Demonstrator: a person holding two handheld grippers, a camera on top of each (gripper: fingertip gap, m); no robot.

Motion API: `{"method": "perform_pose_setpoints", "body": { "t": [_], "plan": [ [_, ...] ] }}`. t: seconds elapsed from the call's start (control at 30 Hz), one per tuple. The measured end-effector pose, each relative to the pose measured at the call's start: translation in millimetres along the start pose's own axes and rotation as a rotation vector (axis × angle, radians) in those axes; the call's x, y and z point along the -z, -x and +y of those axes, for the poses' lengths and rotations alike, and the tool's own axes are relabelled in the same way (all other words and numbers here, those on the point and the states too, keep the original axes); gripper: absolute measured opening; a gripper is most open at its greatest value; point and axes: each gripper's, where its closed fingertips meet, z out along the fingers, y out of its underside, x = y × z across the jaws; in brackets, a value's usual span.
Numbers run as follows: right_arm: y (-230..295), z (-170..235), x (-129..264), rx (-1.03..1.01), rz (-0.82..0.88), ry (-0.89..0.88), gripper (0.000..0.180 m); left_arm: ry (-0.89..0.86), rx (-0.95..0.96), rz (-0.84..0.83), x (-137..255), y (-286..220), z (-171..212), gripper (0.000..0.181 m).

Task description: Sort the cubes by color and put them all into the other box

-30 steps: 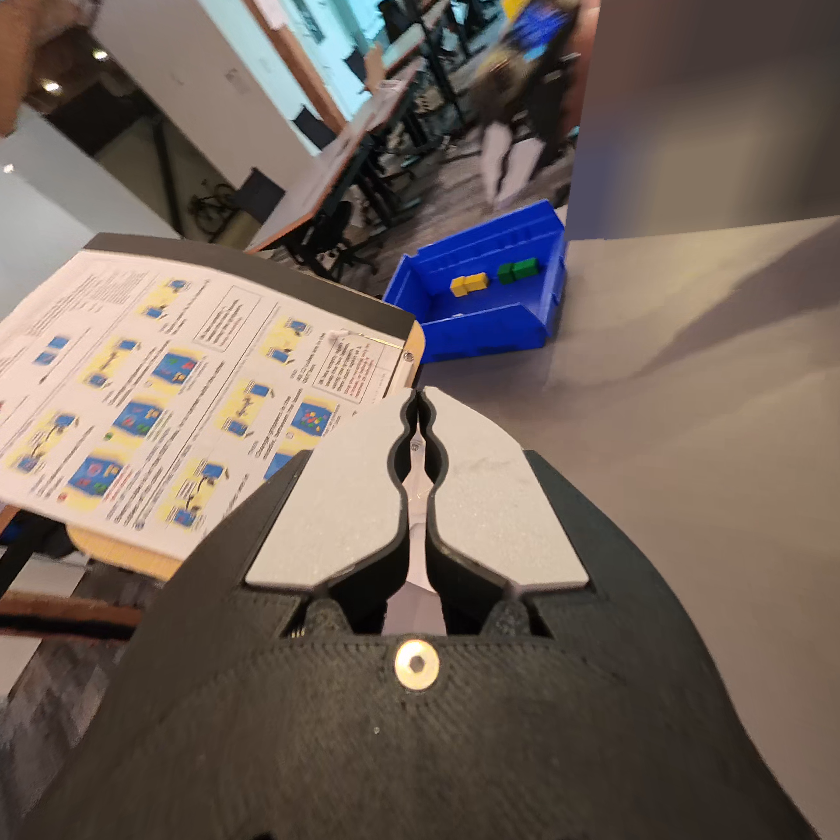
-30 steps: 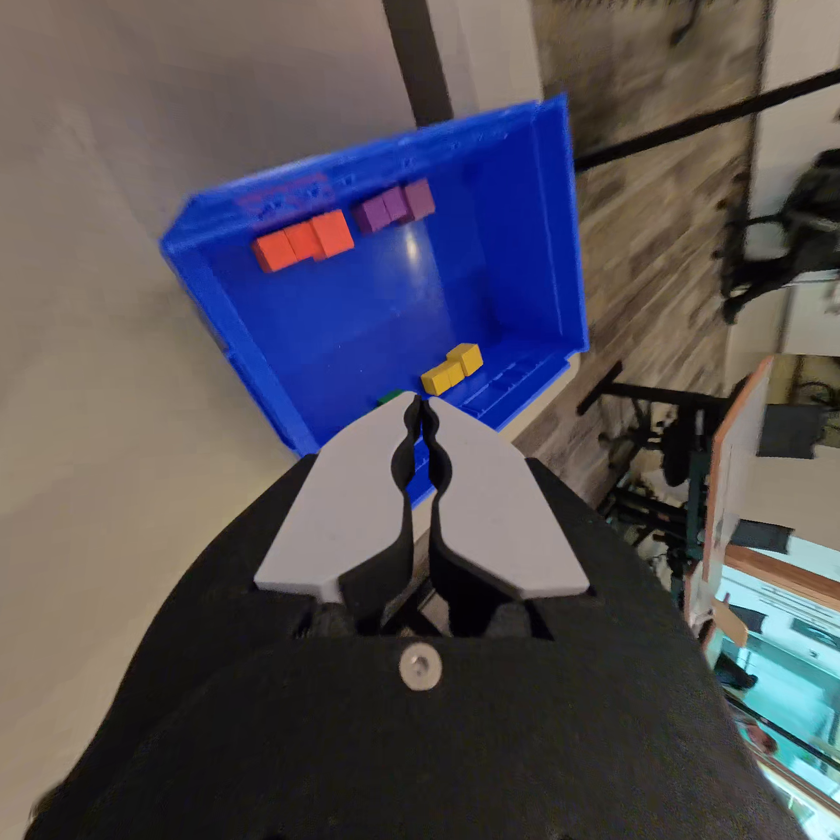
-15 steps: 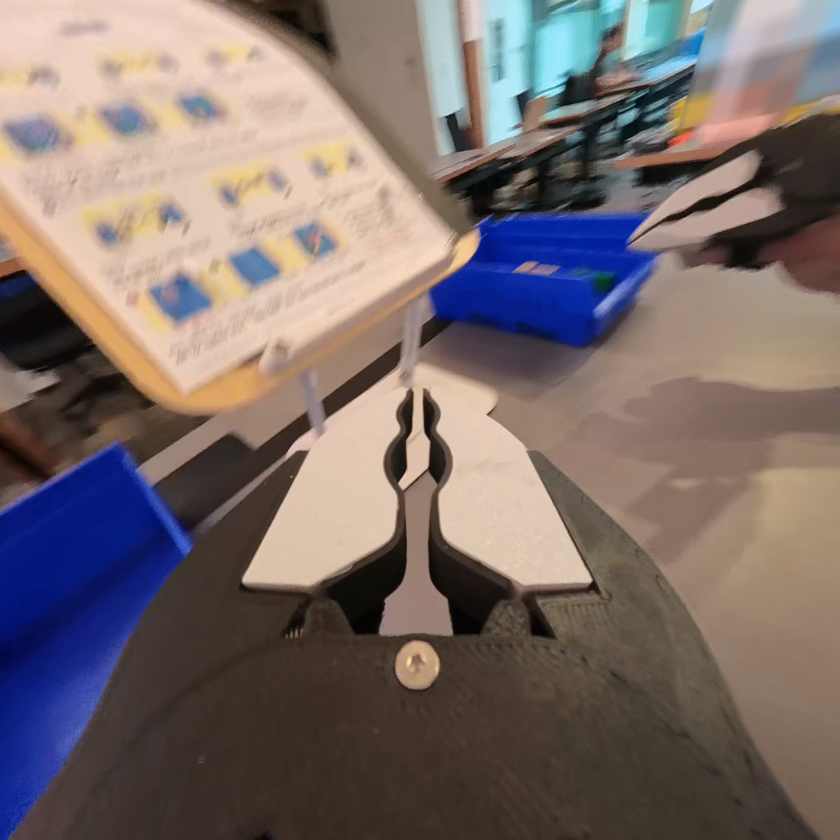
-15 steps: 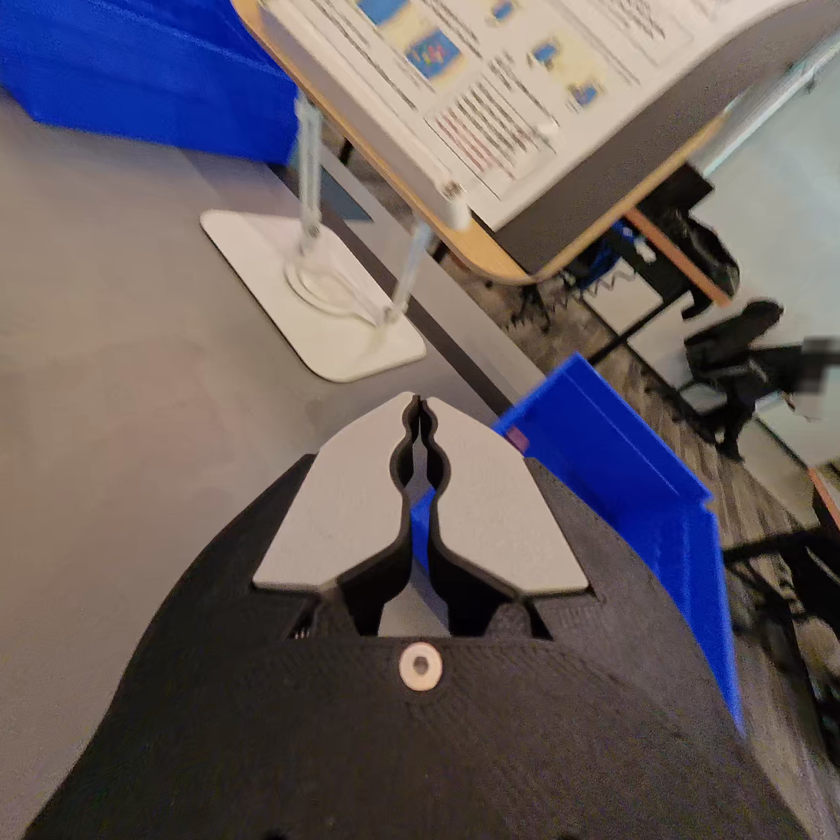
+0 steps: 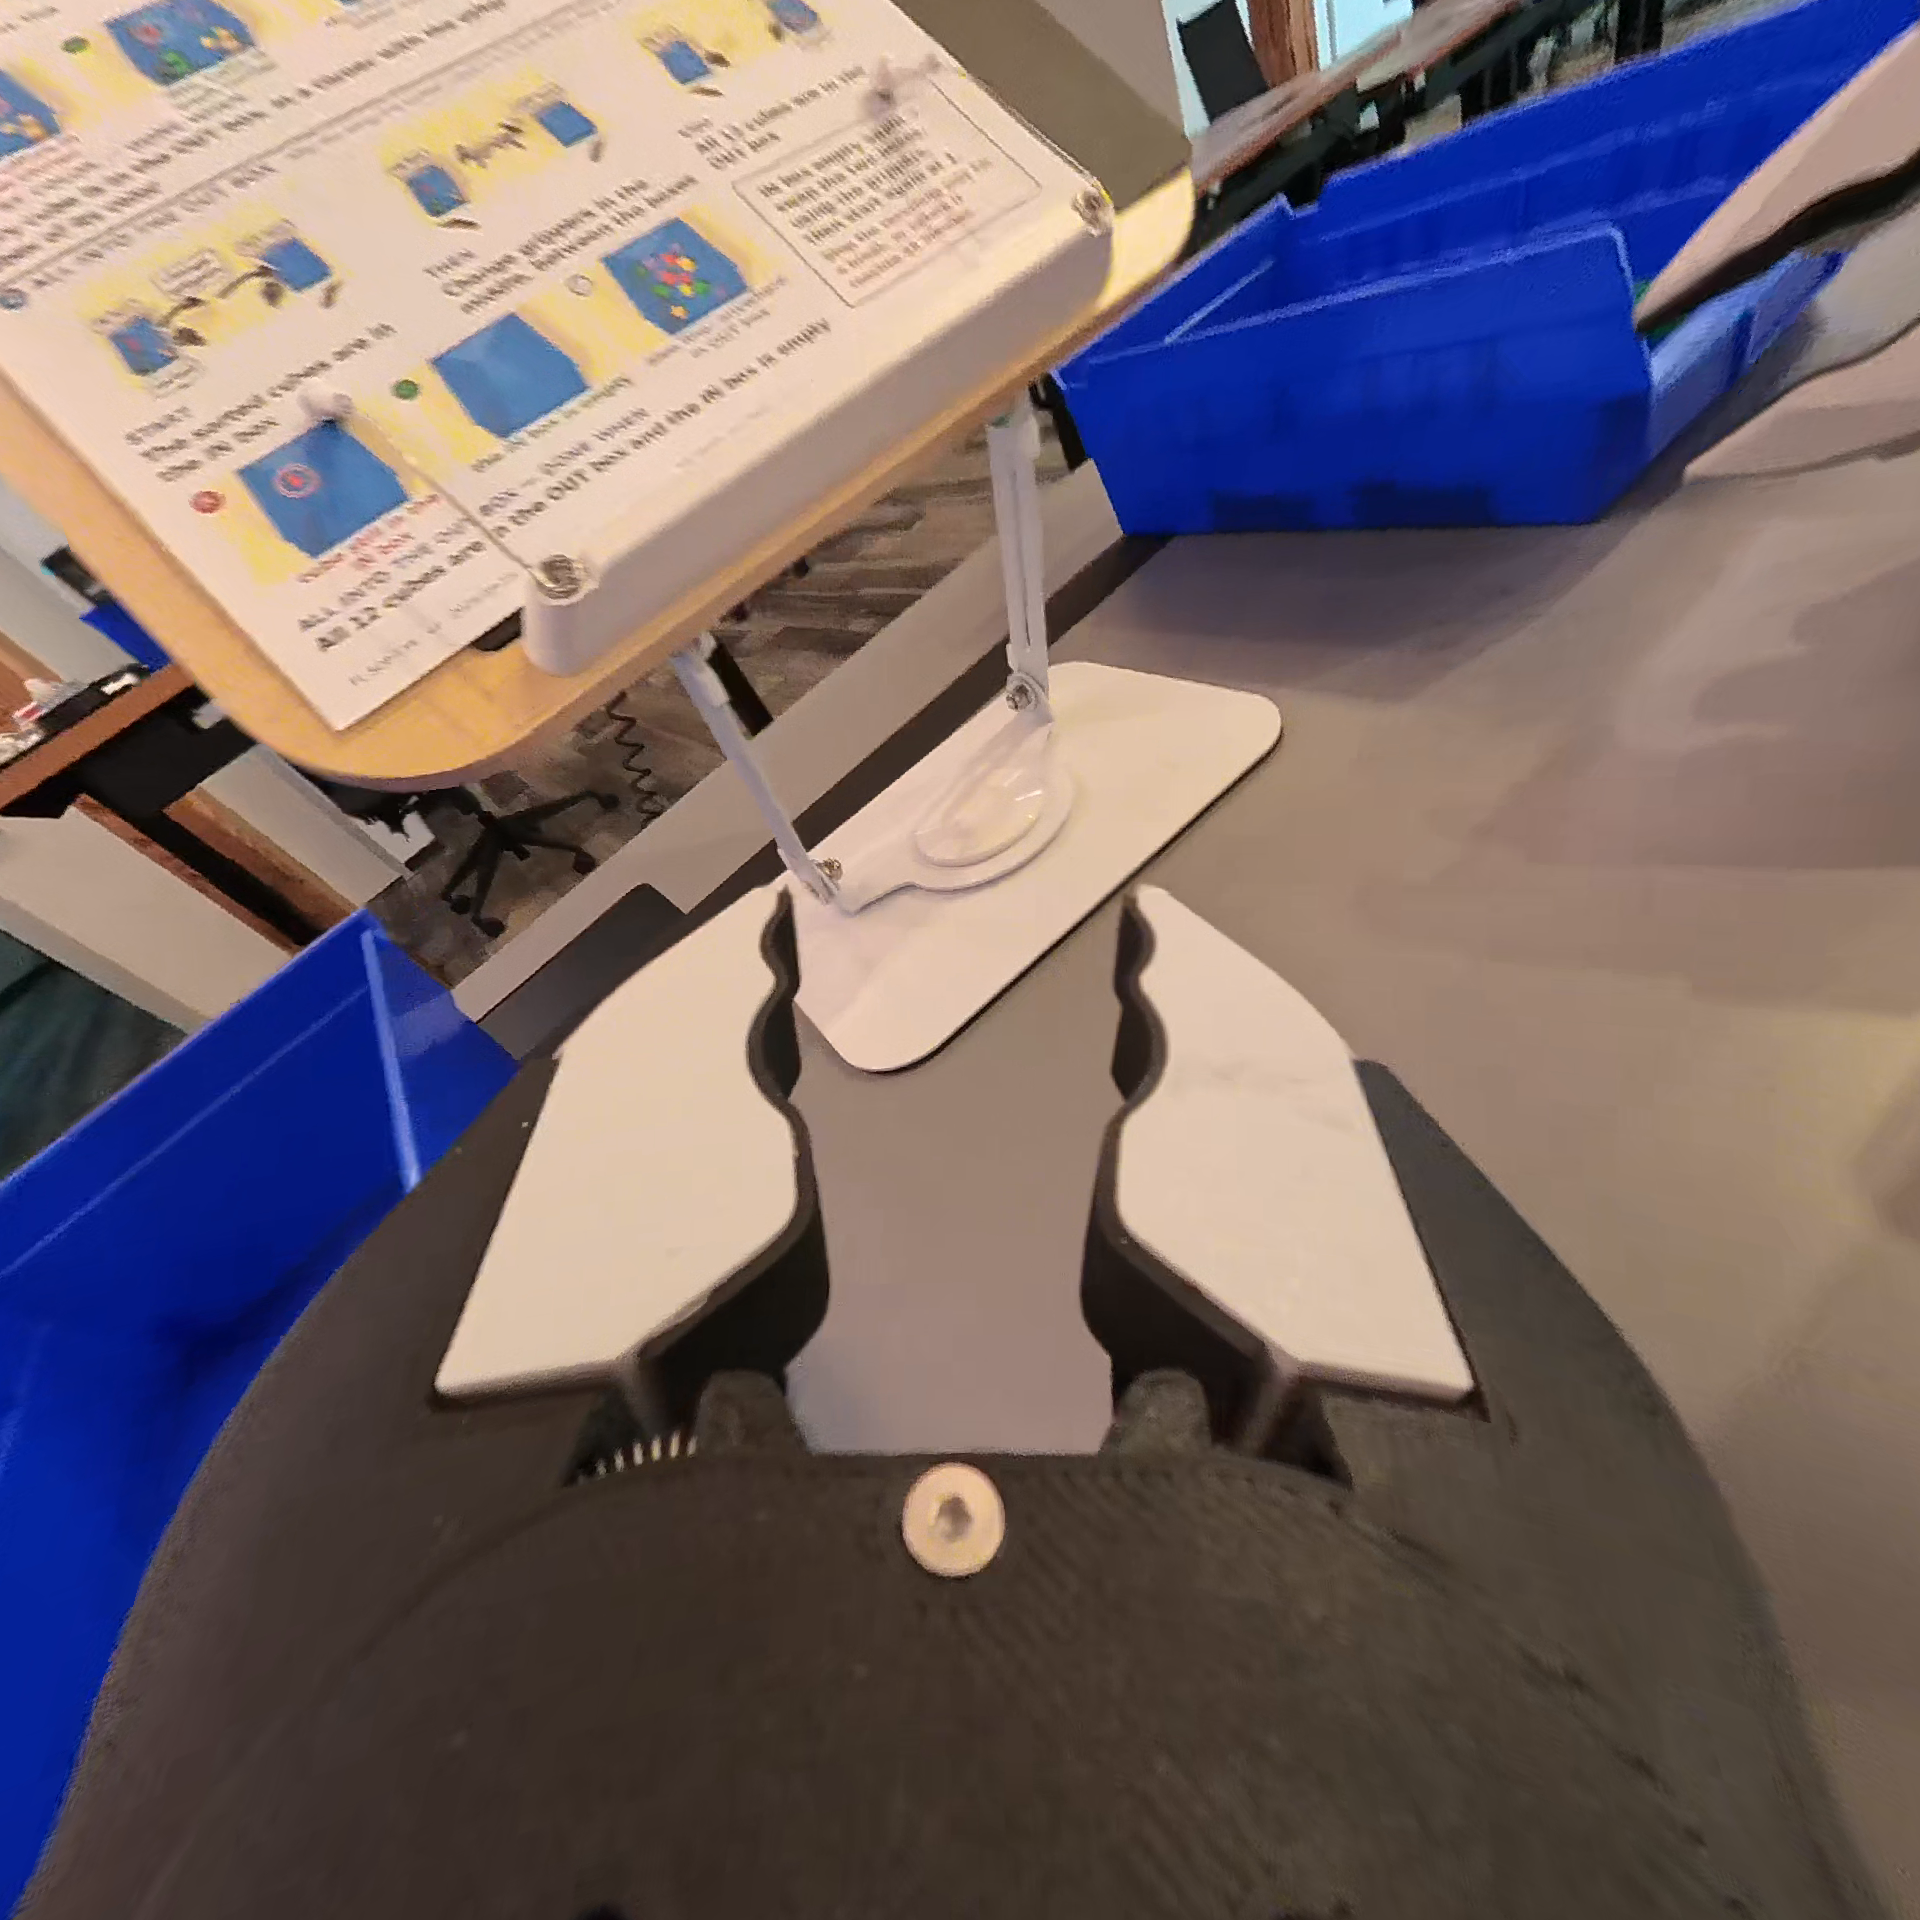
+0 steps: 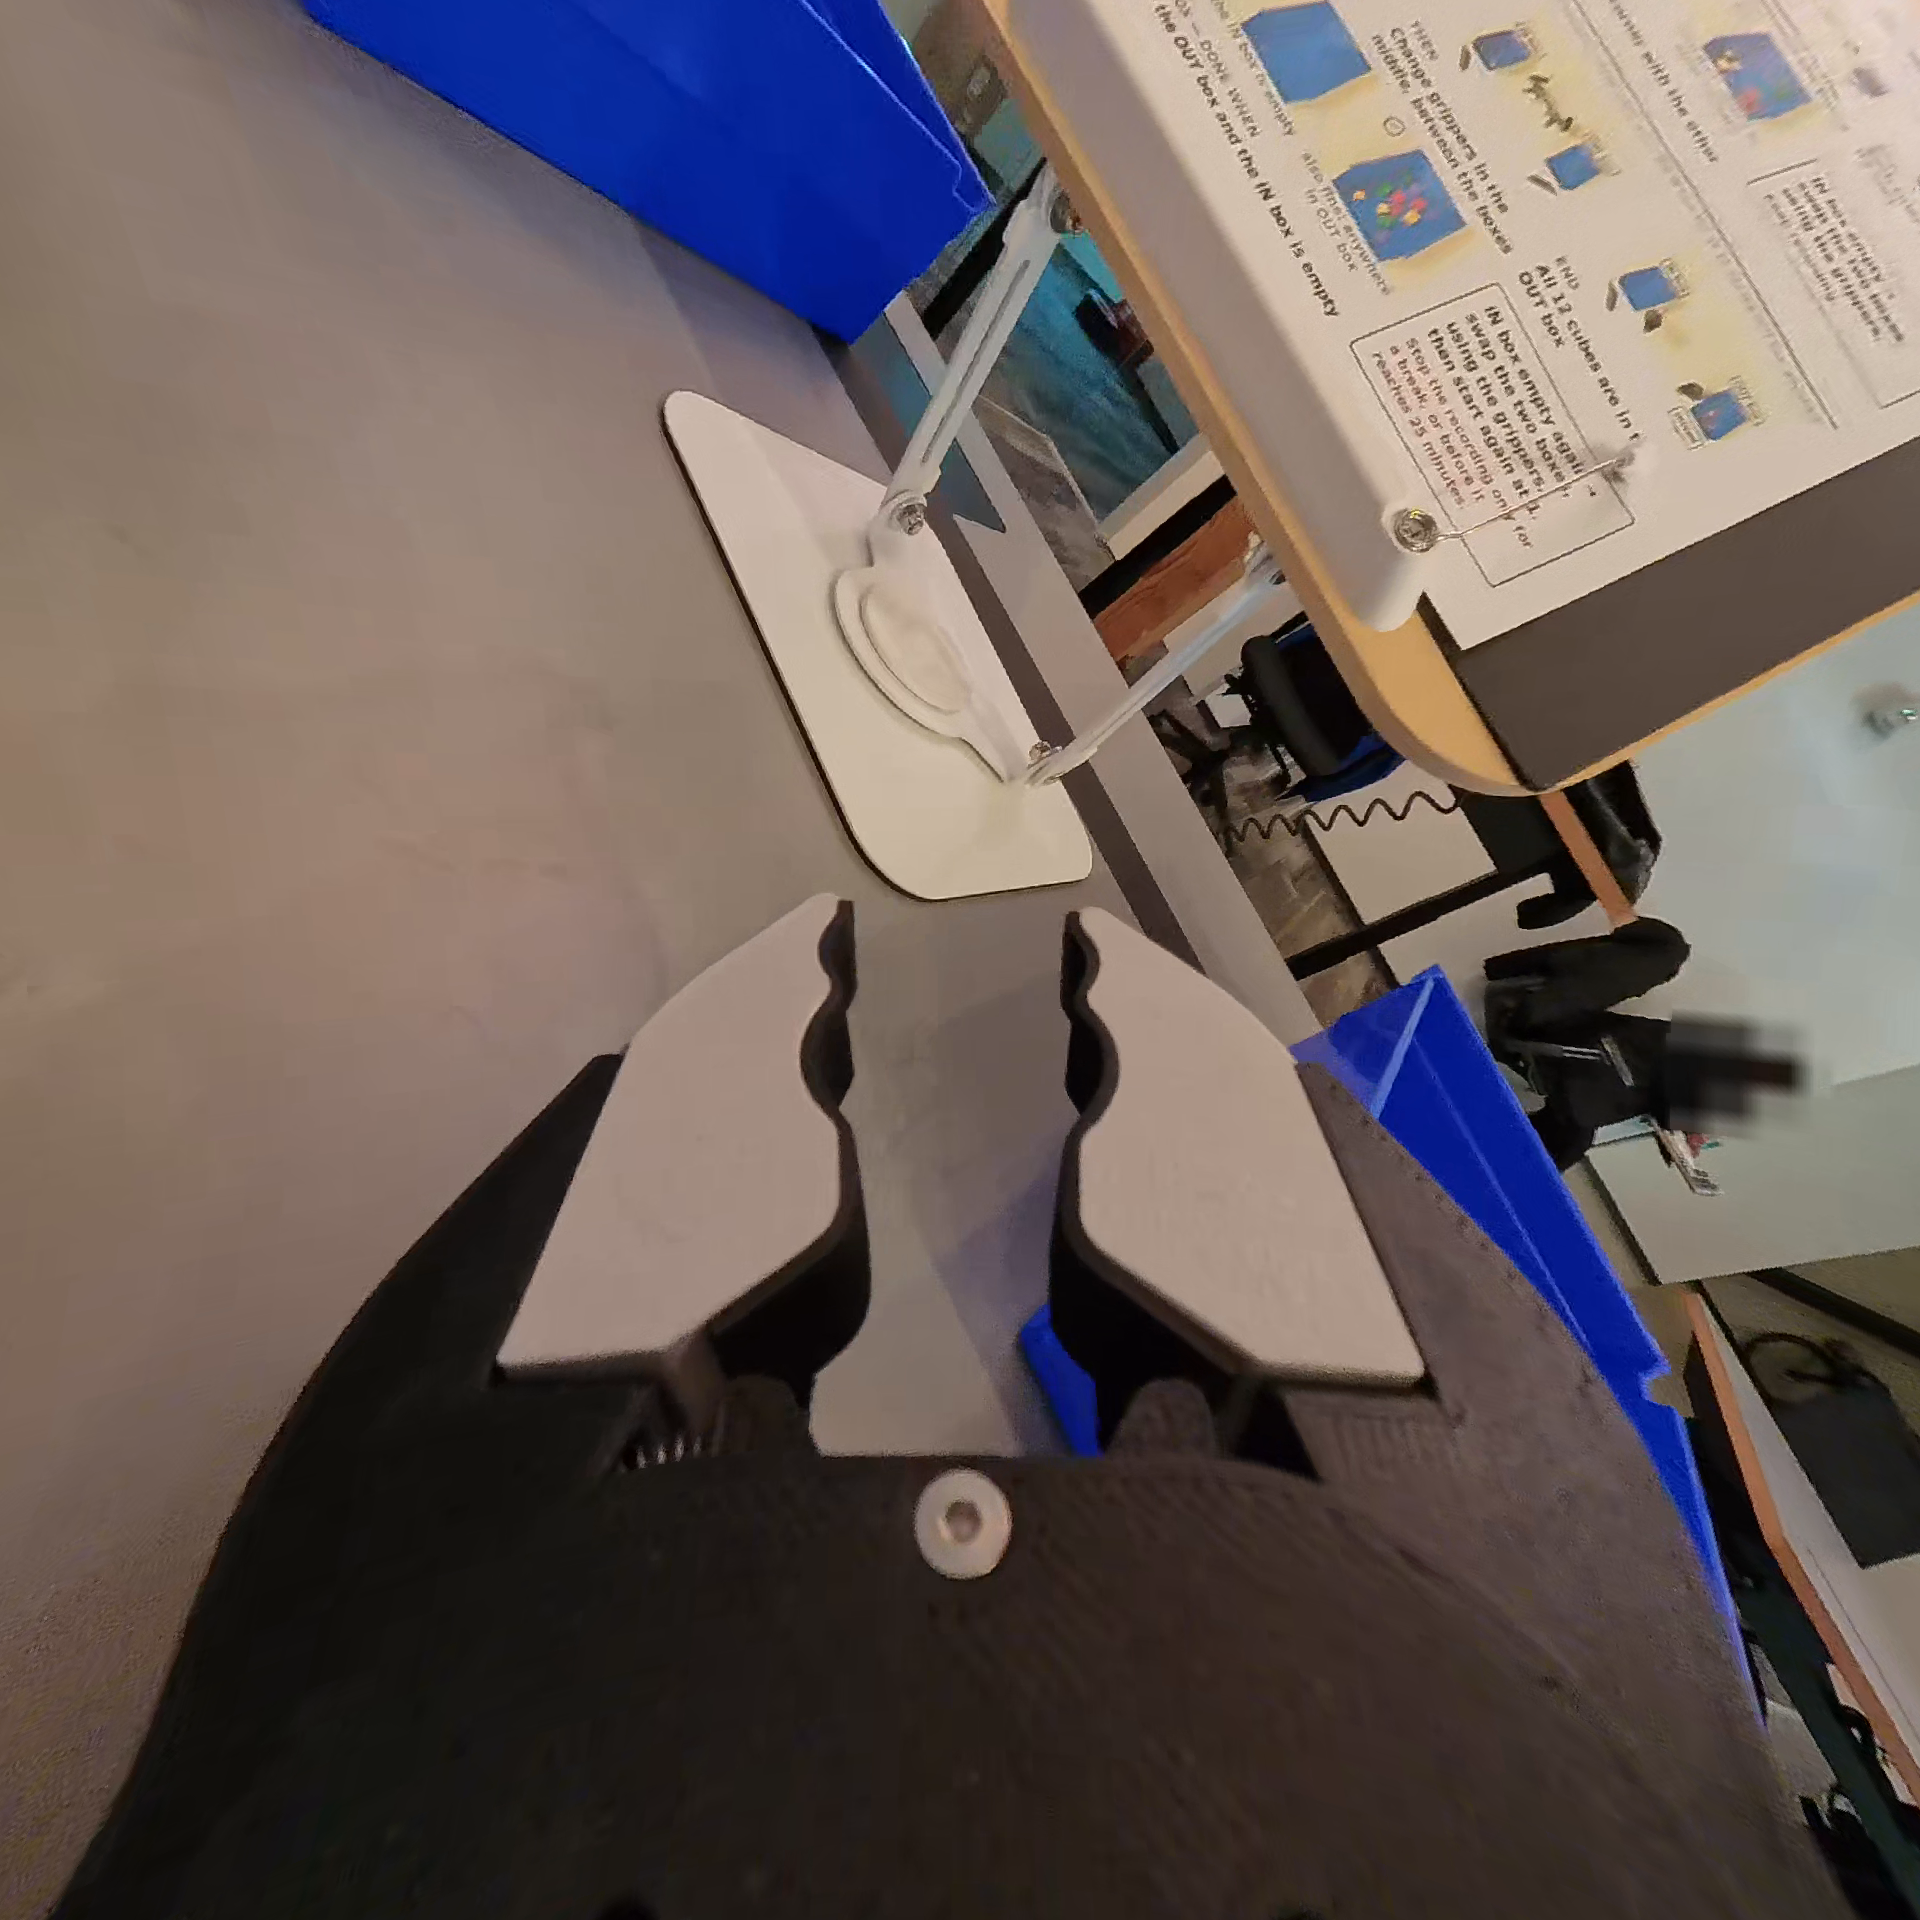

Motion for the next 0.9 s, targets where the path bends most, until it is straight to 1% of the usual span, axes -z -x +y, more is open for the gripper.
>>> {"method": "perform_pose_setpoints", "body": {
  "t": [0.03,0.13,0.3,0.37,0.47,0.57,0.63,0.77,0.9],
  "plan": [
    [-1,0,0,0.005,0.009,-0.005,0.043,0.015,-0.022,-0.001,-3,-4,2,0.06],
    [-3,-6,3,0.012,0.025,-0.041,0.05,0.038,-0.074,-0.004,-7,-12,4,0.068],
    [-12,-8,7,0.008,0.063,-0.071,0.06,0.045,-0.094,0.002,-9,-16,6,0.071],
    [-15,-4,8,0.005,0.074,-0.07,0.062,0.043,-0.09,0.018,-10,-20,6,0.069],
    [-18,-1,9,0.004,0.086,-0.064,0.06,0.041,-0.095,0.042,-11,-28,6,0.056],
    [-20,1,8,0.017,0.1,-0.056,0.06,0.042,-0.103,0.054,-11,-32,6,0.049],
    [-20,-1,7,0.016,0.105,-0.06,0.063,0.036,-0.092,0.068,-10,-32,6,0.049],
    [-17,2,0,0.049,0.106,-0.04,0.064,0.049,-0.072,0.07,-10,-28,12,0.058],
    [-18,2,-1,0.042,0.108,-0.043,0.064,0.045,-0.045,0.068,-9,-23,14,0.06]
  ]
}}
